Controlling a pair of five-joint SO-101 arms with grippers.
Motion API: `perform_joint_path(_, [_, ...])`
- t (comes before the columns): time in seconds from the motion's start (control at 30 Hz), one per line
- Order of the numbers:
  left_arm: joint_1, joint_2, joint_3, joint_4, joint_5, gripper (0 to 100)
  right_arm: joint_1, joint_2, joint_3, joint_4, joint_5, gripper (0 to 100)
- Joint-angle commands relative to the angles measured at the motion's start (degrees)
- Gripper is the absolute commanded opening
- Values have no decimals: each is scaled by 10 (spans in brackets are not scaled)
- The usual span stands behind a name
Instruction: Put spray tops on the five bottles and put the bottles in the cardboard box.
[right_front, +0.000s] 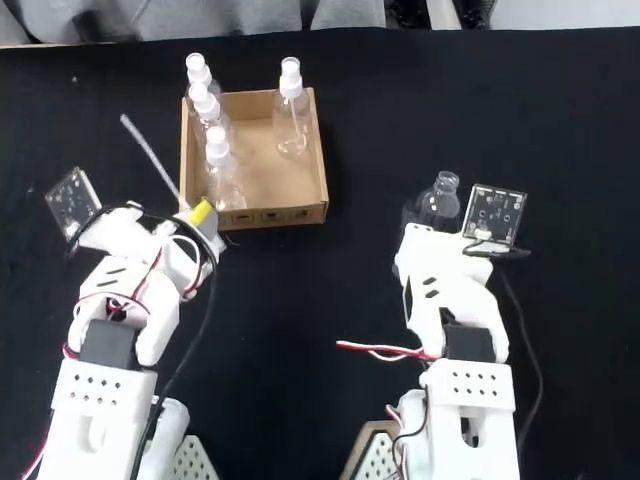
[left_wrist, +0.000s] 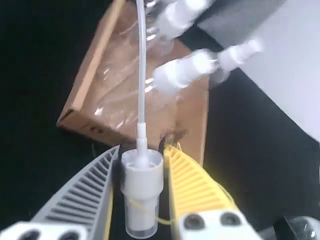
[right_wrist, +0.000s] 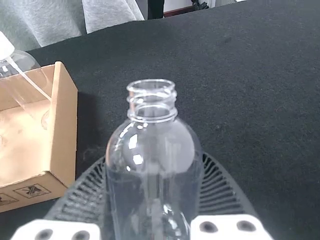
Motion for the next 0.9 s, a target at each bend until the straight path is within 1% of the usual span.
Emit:
perform_joint_path(0.0, [-7, -12, 4, 4, 54, 29, 14, -20, -5, -18, 6, 82])
perform_joint_path(0.1, [-7, -12, 19, 0, 69, 29, 14, -20, -5, -18, 6, 82])
perform_joint_path(0.5, [-7, -12, 77, 4, 66, 30, 14, -20, -5, -18, 6, 82])
perform_joint_path(0.63, [-38, -12, 90, -2, 74, 30, 14, -19, -5, -18, 6, 82])
perform_joint_path(0.7, [-56, -12, 94, -2, 104, 30, 14, -19, -5, -18, 6, 82])
perform_joint_path(0.87, [-62, -12, 88, -2, 113, 30, 14, -18, -5, -18, 6, 82])
